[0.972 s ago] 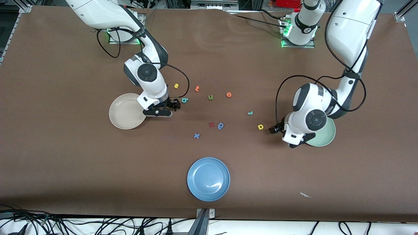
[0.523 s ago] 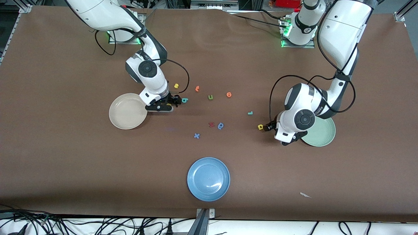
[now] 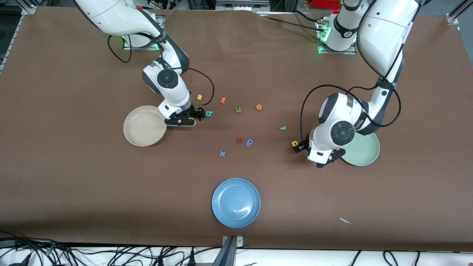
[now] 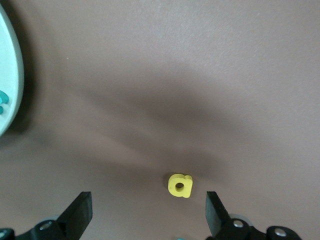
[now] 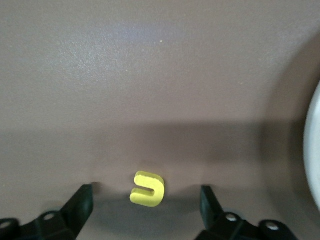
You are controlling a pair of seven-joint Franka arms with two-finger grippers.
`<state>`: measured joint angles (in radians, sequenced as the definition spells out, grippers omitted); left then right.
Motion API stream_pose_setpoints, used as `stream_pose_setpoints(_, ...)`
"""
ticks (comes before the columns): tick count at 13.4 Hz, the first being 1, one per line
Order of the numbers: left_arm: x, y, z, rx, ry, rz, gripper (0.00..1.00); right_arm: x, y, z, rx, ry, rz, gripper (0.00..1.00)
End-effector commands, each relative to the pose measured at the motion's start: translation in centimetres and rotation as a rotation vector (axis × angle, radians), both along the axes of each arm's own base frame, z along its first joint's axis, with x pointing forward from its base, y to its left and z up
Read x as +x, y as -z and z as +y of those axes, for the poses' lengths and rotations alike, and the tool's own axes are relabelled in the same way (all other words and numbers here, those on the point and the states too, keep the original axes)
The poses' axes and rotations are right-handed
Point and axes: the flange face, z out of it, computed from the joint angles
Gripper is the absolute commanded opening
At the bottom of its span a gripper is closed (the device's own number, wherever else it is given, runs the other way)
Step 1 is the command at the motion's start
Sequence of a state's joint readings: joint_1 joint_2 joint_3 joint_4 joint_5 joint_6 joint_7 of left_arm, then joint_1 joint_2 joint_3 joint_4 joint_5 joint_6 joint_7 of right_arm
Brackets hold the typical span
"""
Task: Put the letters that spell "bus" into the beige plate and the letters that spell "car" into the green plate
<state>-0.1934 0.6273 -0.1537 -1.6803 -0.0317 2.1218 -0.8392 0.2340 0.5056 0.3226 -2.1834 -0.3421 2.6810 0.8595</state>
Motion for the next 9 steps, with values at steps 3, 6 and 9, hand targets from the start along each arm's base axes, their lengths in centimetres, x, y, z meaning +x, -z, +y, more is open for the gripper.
stream_pose_setpoints(3,0.1,1.8,-3.1,-0.039,0.000,-0.052,0.99,-0.4,0.6,0.1,0.015,-0.003,-0.015,0.59)
stream_pose_setpoints(6,-0.3,3.3,-4.2,-0.042,0.011,-0.073,0.95,-0.4,0.6,0.0,0.012,-0.011,-0.018,0.28)
stream_pose_setpoints(9,-0.5,4.4,-3.8,-0.037,0.023,-0.056,0.89,-0.4,0.6,0.0,0.011,-0.014,-0.018,0.12)
